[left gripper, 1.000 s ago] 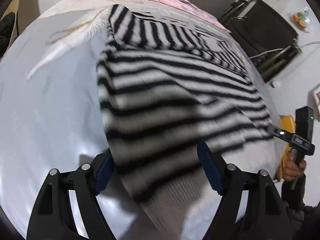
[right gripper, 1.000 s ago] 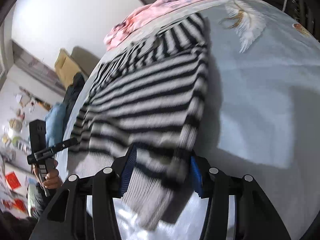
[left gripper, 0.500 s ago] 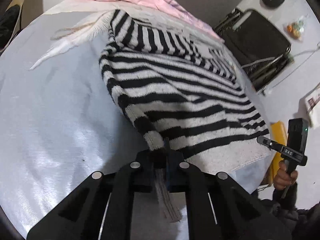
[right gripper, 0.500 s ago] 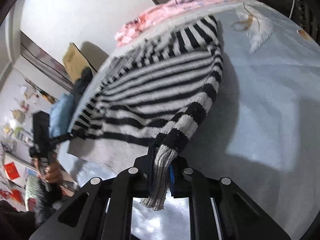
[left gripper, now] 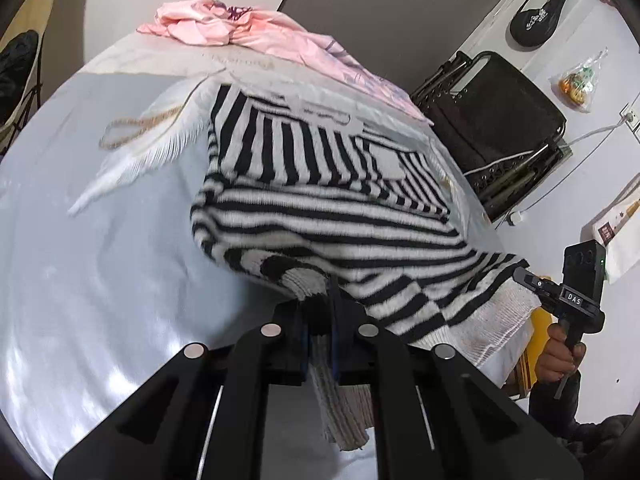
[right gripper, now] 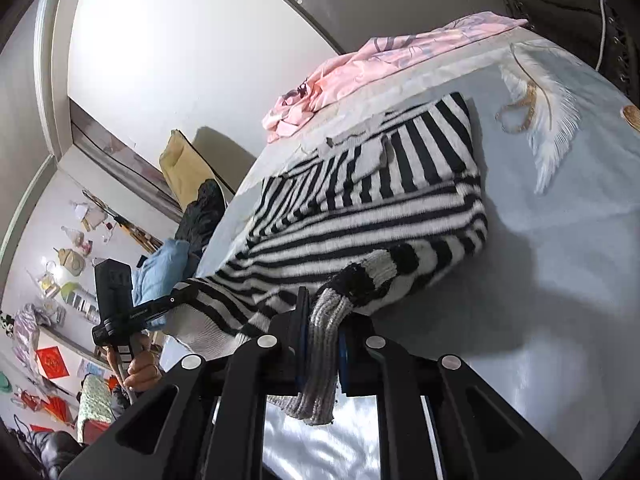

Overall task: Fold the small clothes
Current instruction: 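Grasp the grey hem with both tools and fold it toward the collar, then carry the held grey hem with both tools over the body toward the collar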

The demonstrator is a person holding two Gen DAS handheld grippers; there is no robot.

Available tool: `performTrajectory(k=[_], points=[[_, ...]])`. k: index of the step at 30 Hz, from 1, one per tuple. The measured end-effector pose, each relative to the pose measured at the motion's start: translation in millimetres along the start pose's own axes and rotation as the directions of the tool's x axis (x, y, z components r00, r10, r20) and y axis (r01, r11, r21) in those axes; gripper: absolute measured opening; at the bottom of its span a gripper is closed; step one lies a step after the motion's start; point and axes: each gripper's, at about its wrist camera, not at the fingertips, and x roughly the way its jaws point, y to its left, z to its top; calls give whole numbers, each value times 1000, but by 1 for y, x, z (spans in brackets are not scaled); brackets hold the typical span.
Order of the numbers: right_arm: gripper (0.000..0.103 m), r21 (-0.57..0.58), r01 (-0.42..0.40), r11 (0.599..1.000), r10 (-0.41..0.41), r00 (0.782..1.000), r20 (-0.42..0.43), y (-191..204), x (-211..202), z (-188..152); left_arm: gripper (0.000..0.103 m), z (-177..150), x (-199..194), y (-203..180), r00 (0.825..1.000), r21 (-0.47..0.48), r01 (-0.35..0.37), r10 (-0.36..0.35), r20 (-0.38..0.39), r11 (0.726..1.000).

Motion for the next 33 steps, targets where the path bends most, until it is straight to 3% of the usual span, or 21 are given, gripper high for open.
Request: performTrajectory(k=[22, 28, 33], points=[[13, 33, 54, 998, -56, 997, 59, -16, 45, 129, 7, 133, 42, 7, 999, -16, -34, 34, 26, 999], [12, 91, 60, 994, -66, 995, 69, -36, 75, 169, 7, 174, 72, 24, 998, -53, -54, 55, 21, 997], [13, 163, 96, 982, -104, 994, 42, -69, 117, 189, 7, 187, 114, 53, 996, -126, -90, 88, -18, 988]])
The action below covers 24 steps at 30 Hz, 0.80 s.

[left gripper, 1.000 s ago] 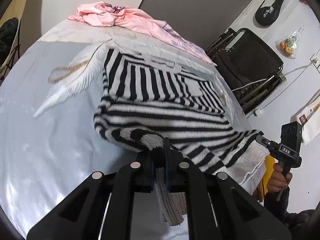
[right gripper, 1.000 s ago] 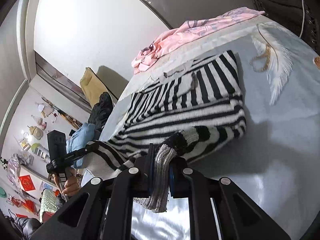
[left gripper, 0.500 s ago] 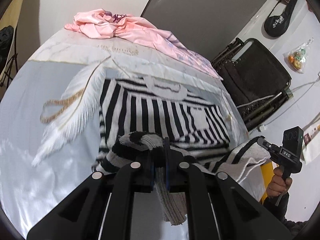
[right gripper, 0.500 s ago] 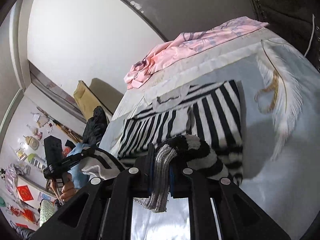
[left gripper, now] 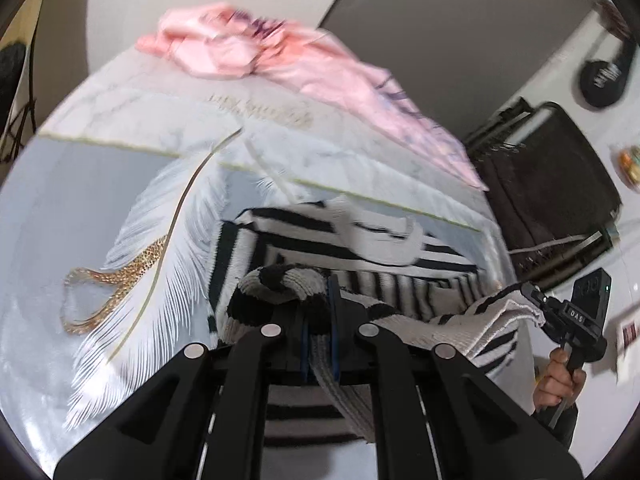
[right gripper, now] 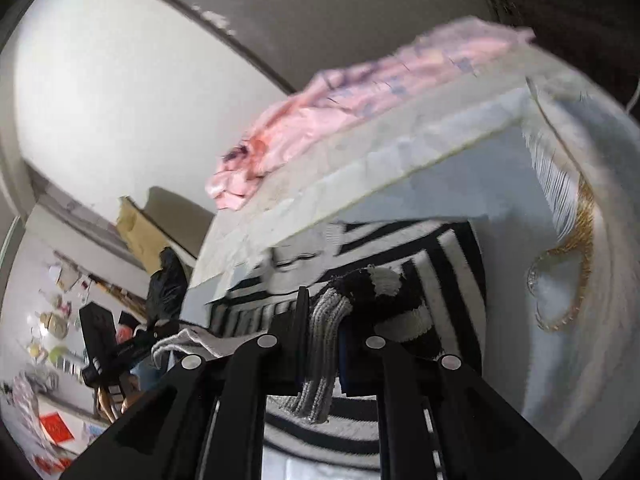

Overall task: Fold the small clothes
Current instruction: 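Carry the held grey hem with both tools over the body toward the collar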

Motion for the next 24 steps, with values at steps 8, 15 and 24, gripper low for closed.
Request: performTrajectory(k=[8, 15, 24], points=[[29, 124, 37, 992, -27, 996, -81, -46, 40, -5, 12, -7, 43, 26, 996, -68, -35, 29, -81, 997], [48, -37, 46, 998, -45, 999, 30, -22, -25, -3, 87, -2, -28, 16, 990, 20, -99, 96, 99, 995], [48, -189, 193, 963, -195, 981, 10, -25, -21, -36, 86, -32, -29, 16, 973, 281, -230, 209, 103, 932]])
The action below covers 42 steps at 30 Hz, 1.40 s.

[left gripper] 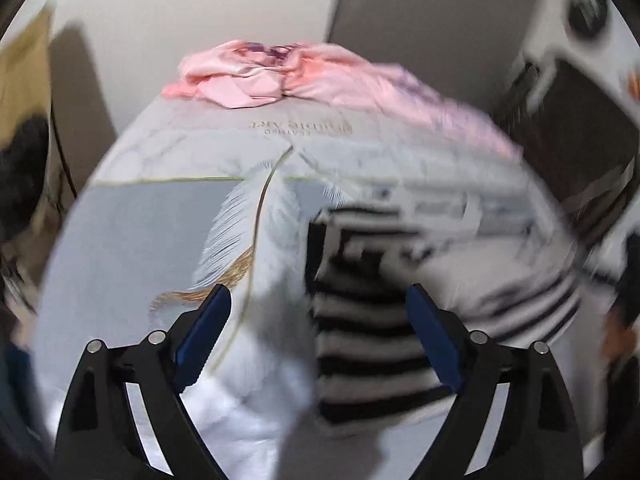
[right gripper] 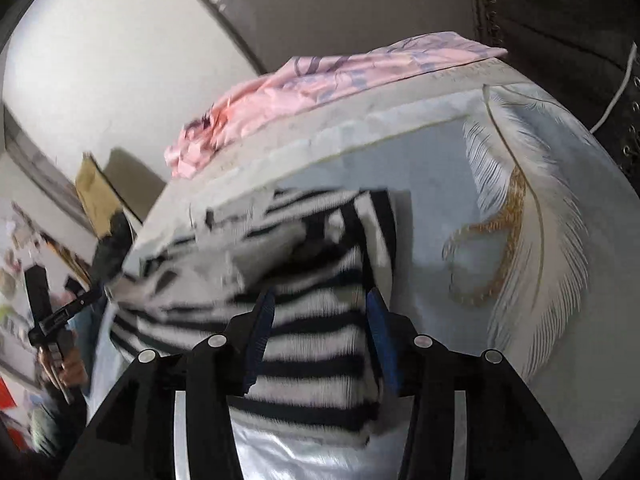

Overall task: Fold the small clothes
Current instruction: 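Carry the held grey hem with both tools over the body toward the collar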

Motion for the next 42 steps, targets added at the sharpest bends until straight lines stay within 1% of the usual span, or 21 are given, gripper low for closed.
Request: performTrajectory(k=[3, 4, 5, 7, 8, 10, 11, 13, 15, 19, 24, 27, 28, 29, 30, 32, 33, 35, 38, 40, 42], points=[[50, -93, 32, 995, -36, 999, -37, 14, 4, -11, 86, -11, 13, -21, 997, 131, 8, 3, -83, 991], [50, -137, 63, 989, -69, 997, -46, 20, 9, -11, 86, -11, 20, -32, 995, 178, -9, 26, -94, 984], [50, -180, 102, 978, -113, 992, -52, 28, 16, -7, 86, -8, 27, -42, 994, 213, -31, 51, -92, 977], [50, -204, 120, 972, -134, 989, -57, 36, 31, 6, 86, 5, 41, -56, 992, 242, -90, 108, -65, 966], [48, -199, 124, 972, -136, 989, -50, 37, 36, 14, 86, 13, 47, -59, 990, 228, -117, 132, -51, 967], [48, -155, 158, 975, -161, 987, -10, 32, 43, 38, 86, 36, 59, -54, 988, 144, -141, 150, -49, 979], [48, -123, 163, 979, -163, 987, 11, 27, 42, 47, 86, 50, 64, -40, 988, 47, -139, 141, -55, 989], [48, -55, 126, 991, -125, 992, 22, 15, 37, 59, 86, 61, 65, -20, 994, -70, -95, 91, -68, 993], [48, -51, 88, 995, -87, 996, 22, 10, 31, 58, 86, 65, 62, 0, 997, -156, -22, 11, -74, 987], [49, -87, 108, 990, -108, 994, 2, 13, 44, 56, 86, 62, 72, -3, 994, -124, -3, -10, -106, 992], [50, -27, 100, 995, -101, 994, -42, 9, 82, 72, 86, 75, 107, -22, 985, -118, 22, -42, -167, 993], [49, -27, 121, 992, -122, 990, -70, 12, 102, 72, 85, 79, 128, -26, 979, -130, 1, -28, -202, 992], [47, -38, 127, 991, -129, 989, -75, 15, 106, 72, 77, 79, 133, -26, 977, -132, -4, -24, -212, 991], [27, -55, 136, 989, -140, 987, -82, 20, 110, 70, 68, 78, 139, -26, 975, -132, -23, -7, -223, 991], [10, -69, 135, 988, -141, 986, -87, 25, 112, 70, 53, 78, 140, -27, 974, -131, -29, -1, -225, 991], [9, -94, 150, 984, -156, 986, -61, 35, 109, 70, 36, 78, 135, -27, 981, -131, -22, -4, -195, 991], [9, -116, 161, 980, -166, 986, -33, 44, 104, 70, 21, 78, 129, -28, 984, -129, 4, -27, -174, 992], [8, -116, 147, 982, -148, 989, 4, 52, 94, 75, 16, 80, 118, -26, 990, -143, 19, -39, -134, 990], [8, -99, 129, 987, -124, 990, 63, 57, 83, 87, 10, 85, 107, -26, 997, -138, -17, 5, -83, 990], [8, -75, 147, 986, -144, 988, 49, 53, 93, 93, 10, 89, 110, -26, 996, -146, -40, 29, -82, 988], [8, -47, 203, 978, -203, 979, 1, 41, 115, 90, 10, 89, 126, -27, 992, -131, -77, 62, -113, 988]])
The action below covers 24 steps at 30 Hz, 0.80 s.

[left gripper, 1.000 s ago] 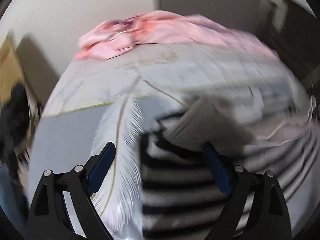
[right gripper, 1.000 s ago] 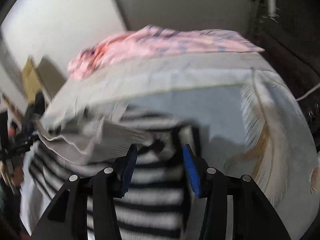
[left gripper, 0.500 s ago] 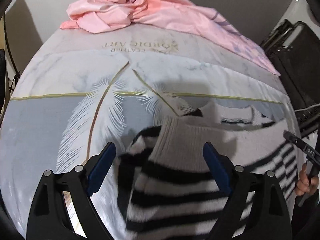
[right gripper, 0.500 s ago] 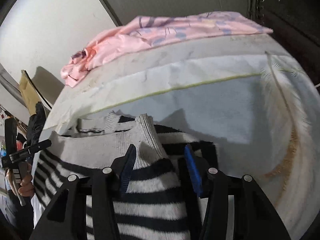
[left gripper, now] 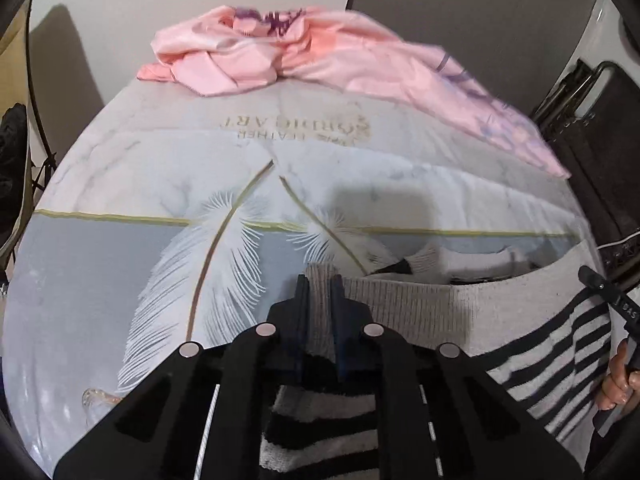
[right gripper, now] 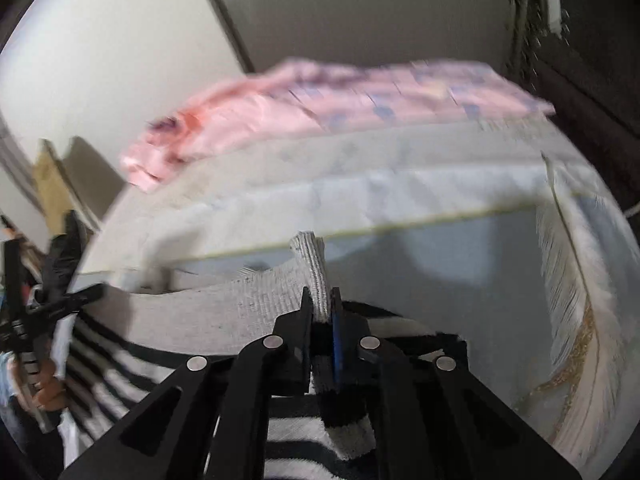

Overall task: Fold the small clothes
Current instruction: 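Carry the held grey hem with both tools over the body toward the collar, then open both tools and release the hem onto the sweater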

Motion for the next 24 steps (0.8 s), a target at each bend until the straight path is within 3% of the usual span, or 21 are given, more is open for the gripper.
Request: performTrajectory(k=[2, 4, 6, 8, 9, 10, 11, 13, 15, 18, 19, 20, 22, 24], points=[[8, 36, 15, 999, -13, 999, -46, -10, 20, -7, 11, -4, 17, -3, 997, 19, -69, 69, -29, 997], [12, 40, 12, 999, -11, 999, -30, -11, 13, -7, 20, -6, 15, -5, 995, 24, -103, 103, -4, 994], [27, 33, 54, 998, -54, 998, 9, -10, 0, -7, 22, -5, 2, -2, 995, -9, -101, 101, 8, 995], [27, 10, 98, 995, -99, 992, 81, -3, -23, -9, 24, -6, -20, -9, 991, 5, -109, 108, 73, 994], [27, -1, 81, 997, -81, 992, 100, 0, -30, -8, 32, -8, -33, -18, 987, 30, -113, 109, 114, 993], [27, -15, 37, 999, -35, 992, 122, 10, -41, -10, 47, -10, -40, -24, 986, 45, -101, 94, 137, 994], [28, -21, 13, 1000, -10, 992, 126, 15, -42, -10, 54, -13, -47, -36, 986, 63, -65, 54, 155, 996], [31, -53, -48, 997, 53, 994, 100, 37, -40, -16, 66, -21, -46, -62, 991, 104, 0, -14, 136, 995], [31, -77, -69, 995, 72, 997, 41, 58, -21, -26, 66, -30, -26, -91, 997, 158, 6, -19, 81, 987], [32, -114, -22, 993, 14, 998, -69, 71, 17, -41, 70, -44, 15, -111, 998, 218, -51, 55, -11, 975], [33, -145, 8, 989, -10, 1000, -13, 75, 15, -44, 76, -48, 18, -110, 997, 211, -81, 78, 21, 974], [32, -170, 29, 985, -31, 999, -9, 79, 14, -45, 77, -47, 17, -108, 996, 202, -88, 85, 23, 976], [32, -160, 38, 986, -39, 999, 2, 80, 0, -46, 72, -44, 9, -99, 999, 154, -46, 49, -10, 987], [33, -171, 19, 985, -14, 999, 29, 82, -21, -55, 72, -50, -13, -94, 1000, 153, -7, 5, 12, 988]])
